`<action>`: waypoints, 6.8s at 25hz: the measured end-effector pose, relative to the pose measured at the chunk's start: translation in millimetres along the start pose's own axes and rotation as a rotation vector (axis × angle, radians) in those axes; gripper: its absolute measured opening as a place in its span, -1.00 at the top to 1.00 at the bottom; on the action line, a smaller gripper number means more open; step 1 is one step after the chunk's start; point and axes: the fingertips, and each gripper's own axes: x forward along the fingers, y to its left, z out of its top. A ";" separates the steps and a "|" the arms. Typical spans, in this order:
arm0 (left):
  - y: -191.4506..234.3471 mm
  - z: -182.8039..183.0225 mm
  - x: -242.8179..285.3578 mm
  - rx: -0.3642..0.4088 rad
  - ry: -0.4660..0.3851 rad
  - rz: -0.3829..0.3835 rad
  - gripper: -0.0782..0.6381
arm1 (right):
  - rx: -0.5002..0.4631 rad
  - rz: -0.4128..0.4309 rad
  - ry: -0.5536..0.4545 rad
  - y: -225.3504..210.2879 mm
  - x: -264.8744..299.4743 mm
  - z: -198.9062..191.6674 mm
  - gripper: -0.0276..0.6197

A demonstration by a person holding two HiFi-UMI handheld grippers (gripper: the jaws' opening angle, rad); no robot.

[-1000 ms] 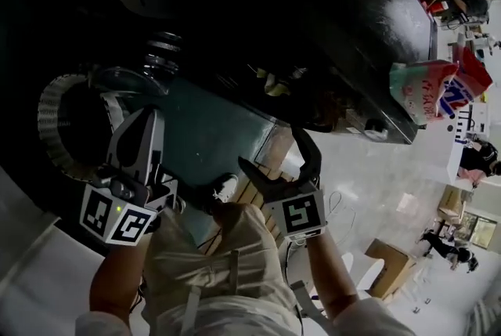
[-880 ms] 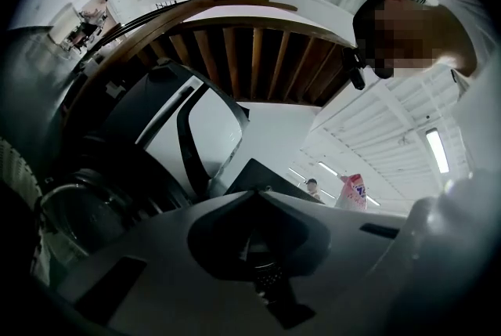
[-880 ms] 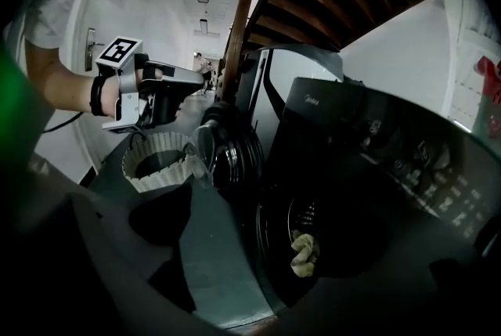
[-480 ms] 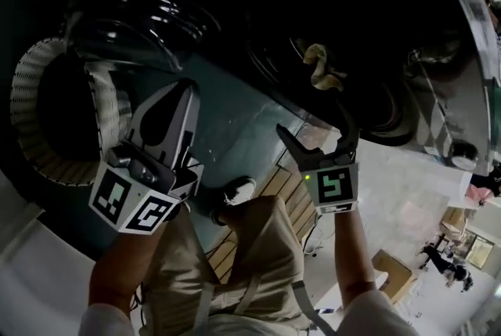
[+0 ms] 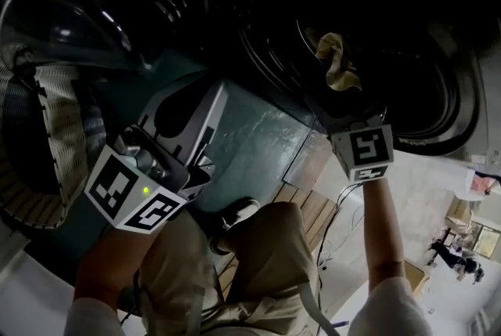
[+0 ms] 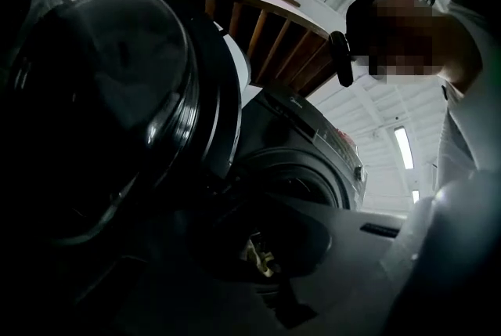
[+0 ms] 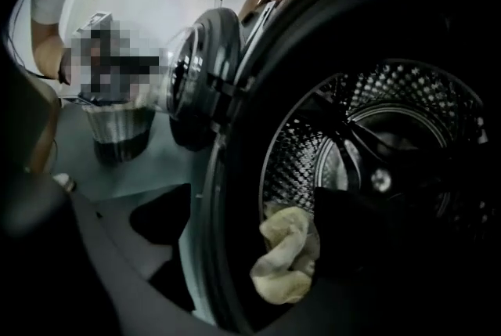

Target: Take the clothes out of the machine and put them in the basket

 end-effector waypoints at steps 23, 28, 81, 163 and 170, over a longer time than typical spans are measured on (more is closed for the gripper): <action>26.7 -75.0 23.3 0.068 0.085 -0.213 0.74 | -0.058 0.040 0.461 -116.8 124.4 -135.2 -0.60; 25.9 -73.3 21.1 0.083 0.088 -0.209 0.74 | 0.119 0.093 0.609 -133.2 147.6 -171.4 -0.70; -12.0 -59.5 7.4 0.168 0.096 -0.195 0.74 | -0.168 -0.057 0.216 -58.2 42.4 -49.4 0.19; -142.2 528.9 -432.2 0.036 -0.769 1.318 0.74 | -0.551 1.043 -0.151 300.0 -112.2 661.3 0.18; -100.9 465.7 -460.7 -0.045 -0.774 1.319 0.74 | -0.648 1.068 -0.120 378.3 -81.8 598.4 0.18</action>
